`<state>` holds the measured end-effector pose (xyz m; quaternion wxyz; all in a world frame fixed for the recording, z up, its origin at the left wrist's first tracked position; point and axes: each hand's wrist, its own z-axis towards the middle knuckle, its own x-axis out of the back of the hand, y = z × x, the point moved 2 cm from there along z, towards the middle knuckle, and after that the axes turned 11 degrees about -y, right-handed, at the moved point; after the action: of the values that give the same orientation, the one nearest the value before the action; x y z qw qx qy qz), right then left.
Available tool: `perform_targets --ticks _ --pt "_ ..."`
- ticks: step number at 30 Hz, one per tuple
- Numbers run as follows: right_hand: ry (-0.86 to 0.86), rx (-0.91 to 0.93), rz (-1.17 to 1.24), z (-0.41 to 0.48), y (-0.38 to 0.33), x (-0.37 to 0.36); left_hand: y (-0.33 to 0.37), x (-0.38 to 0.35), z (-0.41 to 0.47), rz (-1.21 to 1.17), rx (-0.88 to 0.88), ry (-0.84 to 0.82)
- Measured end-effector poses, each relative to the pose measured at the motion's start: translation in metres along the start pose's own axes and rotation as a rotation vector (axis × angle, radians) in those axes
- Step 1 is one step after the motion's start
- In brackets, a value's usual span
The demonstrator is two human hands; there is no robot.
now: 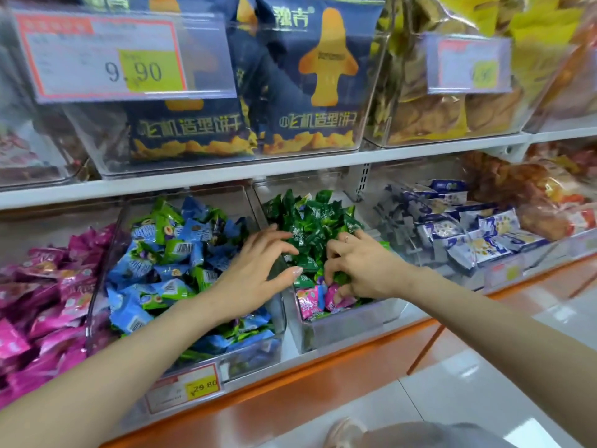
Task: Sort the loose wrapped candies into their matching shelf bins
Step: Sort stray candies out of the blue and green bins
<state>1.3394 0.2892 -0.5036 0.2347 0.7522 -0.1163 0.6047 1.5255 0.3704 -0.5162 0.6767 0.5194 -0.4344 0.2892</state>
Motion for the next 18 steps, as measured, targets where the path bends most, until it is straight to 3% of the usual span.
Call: perform_targets --ticks 4,9,14,18 --pt "-0.042 -0.076 -0.115 -0.006 0.0 -0.007 0.001 0.001 -0.001 -0.011 0.003 -0.005" --pt "-0.04 -0.117 -0.037 -0.005 -0.001 -0.009 0.012 0.008 0.0 0.094 0.049 0.001" --pt "0.072 -0.15 0.311 -0.012 0.015 0.003 0.037 0.018 0.013 0.126 -0.049 0.03" --pt "0.288 -0.103 0.828 -0.027 0.026 0.028 0.052 0.014 0.036 0.076 0.021 -0.113"
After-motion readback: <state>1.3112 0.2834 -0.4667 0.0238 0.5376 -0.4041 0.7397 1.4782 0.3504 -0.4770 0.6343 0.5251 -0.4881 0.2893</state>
